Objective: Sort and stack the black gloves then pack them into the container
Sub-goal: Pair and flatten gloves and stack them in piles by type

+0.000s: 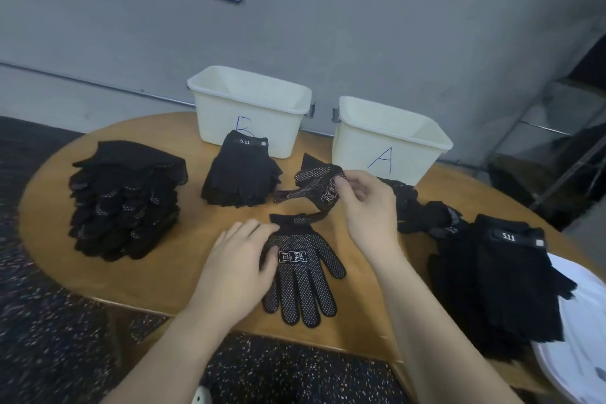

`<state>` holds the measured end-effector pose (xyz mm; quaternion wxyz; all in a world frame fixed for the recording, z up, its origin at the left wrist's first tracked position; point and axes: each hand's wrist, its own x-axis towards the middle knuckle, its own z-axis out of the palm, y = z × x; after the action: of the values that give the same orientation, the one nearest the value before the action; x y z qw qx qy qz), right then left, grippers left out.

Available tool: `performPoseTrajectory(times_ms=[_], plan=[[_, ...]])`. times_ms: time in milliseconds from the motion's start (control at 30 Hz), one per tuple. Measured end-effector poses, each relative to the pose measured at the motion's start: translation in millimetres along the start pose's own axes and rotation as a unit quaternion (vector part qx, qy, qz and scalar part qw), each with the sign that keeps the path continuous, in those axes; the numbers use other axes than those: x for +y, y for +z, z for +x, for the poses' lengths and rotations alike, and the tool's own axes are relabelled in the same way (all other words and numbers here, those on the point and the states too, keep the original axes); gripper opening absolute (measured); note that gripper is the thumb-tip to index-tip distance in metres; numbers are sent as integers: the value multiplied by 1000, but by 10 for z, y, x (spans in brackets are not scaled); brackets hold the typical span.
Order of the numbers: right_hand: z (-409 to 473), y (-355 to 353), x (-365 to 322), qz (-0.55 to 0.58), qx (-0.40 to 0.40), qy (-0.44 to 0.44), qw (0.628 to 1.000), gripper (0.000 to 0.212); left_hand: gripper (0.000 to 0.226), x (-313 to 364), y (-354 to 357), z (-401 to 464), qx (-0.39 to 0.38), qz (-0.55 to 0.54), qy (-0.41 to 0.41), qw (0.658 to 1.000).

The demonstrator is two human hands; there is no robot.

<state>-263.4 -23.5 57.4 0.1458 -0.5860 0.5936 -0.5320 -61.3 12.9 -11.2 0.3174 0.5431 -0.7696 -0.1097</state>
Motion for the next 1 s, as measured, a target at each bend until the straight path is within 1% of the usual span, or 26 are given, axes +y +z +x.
performPoseTrajectory(times_ms=[67, 133, 200, 267, 333, 367, 467, 567, 633, 733, 900, 1000], plan=[[-192, -72, -84, 42, -13, 14, 999, 11, 33, 34, -43, -10, 28, -18, -10, 999], [-357, -100, -68, 85, -26, 29, 996, 13, 31, 71, -71, -9, 38, -51, -22, 998], [-489, -92, 18, 123, -34, 42, 991, 14, 35, 90, -67, -7, 32, -97, -32, 994], [-567, -58, 103, 151, -49, 48, 986, 16, 44, 87, -31, -3, 6, -132, -36, 991], [-564, -10, 171, 166, -67, 56, 982, 21, 50, 67, 35, 26, -16, -160, -36, 986], [-545, 4, 193, 167, -79, 56, 981, 23, 52, 61, 66, 46, -13, -171, -40, 984], [-460, 11, 246, 156, -109, 40, 981, 25, 57, 45, 118, 149, 24, -182, -54, 982], [-374, -34, 312, 160, -118, 34, 980, 16, 46, 12, 119, 268, 61, -203, -47, 976], [-340, -85, 327, 183, -124, 30, 975, 16, 37, 11, 108, 327, 81, -206, -20, 975], [-331, -162, 310, 207, -137, 23, 968, 20, 37, 46, 99, 368, 100, -213, 6, 972], [-396, -261, 268, 221, -162, -3, 962, 26, 33, 102, 122, 369, 67, -254, -8, 965], [-443, -328, 254, 215, -191, -20, 958, 23, 27, 94, 153, 331, 56, -228, -1, 972]])
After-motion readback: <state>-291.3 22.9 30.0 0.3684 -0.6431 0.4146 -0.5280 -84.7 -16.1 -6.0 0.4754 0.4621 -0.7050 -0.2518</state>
